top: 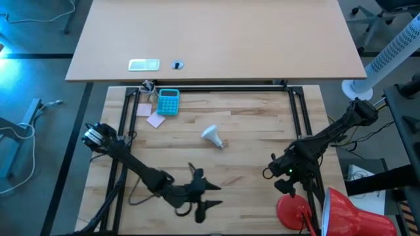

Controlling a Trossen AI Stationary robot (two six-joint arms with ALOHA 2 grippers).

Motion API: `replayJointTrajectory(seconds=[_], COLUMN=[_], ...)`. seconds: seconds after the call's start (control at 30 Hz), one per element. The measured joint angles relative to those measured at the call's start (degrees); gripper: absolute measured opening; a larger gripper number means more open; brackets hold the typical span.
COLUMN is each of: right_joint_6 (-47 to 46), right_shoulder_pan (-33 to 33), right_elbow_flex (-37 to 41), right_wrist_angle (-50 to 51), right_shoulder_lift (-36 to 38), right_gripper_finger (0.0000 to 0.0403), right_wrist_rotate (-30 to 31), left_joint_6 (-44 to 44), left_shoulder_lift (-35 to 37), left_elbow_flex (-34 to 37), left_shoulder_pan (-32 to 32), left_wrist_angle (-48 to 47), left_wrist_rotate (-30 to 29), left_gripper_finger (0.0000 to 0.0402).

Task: Screw lightbulb
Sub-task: Insert the light bulb into the red lamp

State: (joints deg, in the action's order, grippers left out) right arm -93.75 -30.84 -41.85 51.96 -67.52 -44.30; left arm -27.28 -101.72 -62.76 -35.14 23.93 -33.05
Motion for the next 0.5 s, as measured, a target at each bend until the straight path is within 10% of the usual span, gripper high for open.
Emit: replayJointTrajectory(seconds=[0.5], right_joint_6=[-21.4], right_shoulder_pan=[-10.9], right_elbow_flex=[5.6], right_wrist_angle=[-31.4], right_shoulder_lift=[-9.9], right_gripper_finger=[0.0298], right_wrist_rotate=[-4.0], left_joint_6=[5.4], left_shoulder_lift=[1.7], left_elbow_flex=[1.7], left_shoulder_pan=[-2.4], left_wrist_angle=[0.5], left_wrist_rotate=[1.1], left_gripper_finger=[0.0229])
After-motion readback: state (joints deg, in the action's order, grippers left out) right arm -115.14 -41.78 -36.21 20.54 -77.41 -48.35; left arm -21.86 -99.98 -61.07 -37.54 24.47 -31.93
